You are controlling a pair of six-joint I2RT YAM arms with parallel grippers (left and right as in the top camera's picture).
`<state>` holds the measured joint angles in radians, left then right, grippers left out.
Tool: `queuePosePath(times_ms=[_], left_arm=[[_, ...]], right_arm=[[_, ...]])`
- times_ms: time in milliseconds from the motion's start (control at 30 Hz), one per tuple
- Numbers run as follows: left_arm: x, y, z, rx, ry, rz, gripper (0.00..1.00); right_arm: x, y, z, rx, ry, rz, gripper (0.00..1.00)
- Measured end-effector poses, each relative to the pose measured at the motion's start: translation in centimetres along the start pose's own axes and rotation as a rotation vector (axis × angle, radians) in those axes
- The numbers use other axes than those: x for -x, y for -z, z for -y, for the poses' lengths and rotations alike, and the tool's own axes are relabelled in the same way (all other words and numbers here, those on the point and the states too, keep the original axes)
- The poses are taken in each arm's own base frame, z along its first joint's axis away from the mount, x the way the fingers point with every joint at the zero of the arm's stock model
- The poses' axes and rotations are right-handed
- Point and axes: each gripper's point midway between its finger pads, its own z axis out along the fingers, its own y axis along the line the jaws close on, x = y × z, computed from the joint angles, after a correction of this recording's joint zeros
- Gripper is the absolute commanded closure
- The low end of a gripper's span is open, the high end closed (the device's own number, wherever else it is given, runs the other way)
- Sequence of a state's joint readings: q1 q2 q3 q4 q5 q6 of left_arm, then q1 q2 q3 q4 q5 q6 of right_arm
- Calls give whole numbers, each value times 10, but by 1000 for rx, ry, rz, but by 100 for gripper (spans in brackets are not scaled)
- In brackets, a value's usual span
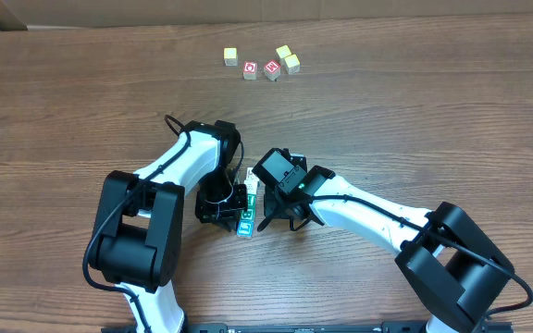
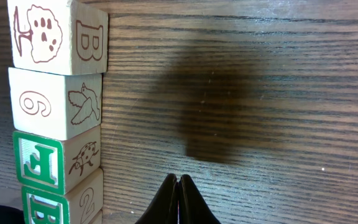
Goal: Flip 5 blocks
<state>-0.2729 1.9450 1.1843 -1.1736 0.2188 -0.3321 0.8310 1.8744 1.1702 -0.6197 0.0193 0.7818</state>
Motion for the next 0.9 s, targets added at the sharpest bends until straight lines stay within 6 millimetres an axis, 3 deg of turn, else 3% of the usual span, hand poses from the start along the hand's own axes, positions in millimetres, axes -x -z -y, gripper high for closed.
queuePosePath(times_ms=[900], left_arm=[[-5,2,1,-56,33,-37,96]], right_arm=[[0,0,0,-1,1,-1,95]])
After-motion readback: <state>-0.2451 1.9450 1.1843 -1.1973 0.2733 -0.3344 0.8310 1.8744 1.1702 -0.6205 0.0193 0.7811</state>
